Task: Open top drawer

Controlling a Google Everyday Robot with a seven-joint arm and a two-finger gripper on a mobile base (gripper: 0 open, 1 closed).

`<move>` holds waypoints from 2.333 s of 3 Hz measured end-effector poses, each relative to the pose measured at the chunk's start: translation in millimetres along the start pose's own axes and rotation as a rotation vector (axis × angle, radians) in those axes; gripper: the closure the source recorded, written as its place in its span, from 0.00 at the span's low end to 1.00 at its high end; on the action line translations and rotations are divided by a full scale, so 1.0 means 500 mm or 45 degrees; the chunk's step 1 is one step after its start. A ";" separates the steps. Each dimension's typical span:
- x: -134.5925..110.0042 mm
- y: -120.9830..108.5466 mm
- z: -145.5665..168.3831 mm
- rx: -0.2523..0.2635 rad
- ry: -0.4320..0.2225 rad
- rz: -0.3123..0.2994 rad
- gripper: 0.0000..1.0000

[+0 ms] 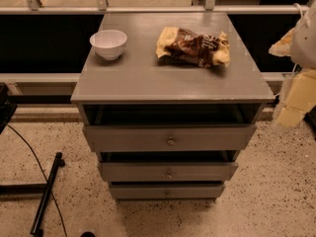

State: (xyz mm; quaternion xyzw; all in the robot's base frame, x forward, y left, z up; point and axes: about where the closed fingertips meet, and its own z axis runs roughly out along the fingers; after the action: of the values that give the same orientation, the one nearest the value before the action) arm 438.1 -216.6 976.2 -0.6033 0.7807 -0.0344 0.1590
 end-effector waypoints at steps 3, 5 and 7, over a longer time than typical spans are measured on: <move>0.020 0.068 0.087 0.100 -0.062 -0.135 0.00; 0.051 0.093 0.156 0.057 -0.048 -0.225 0.00; 0.091 0.082 0.292 0.059 -0.444 -0.193 0.00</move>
Offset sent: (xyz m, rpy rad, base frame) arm 0.0142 0.0109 -0.1020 -0.0458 -0.1829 0.1272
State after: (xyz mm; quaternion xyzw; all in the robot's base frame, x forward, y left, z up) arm 432.3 -228.7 818.5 -0.6534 0.6927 0.0409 0.3026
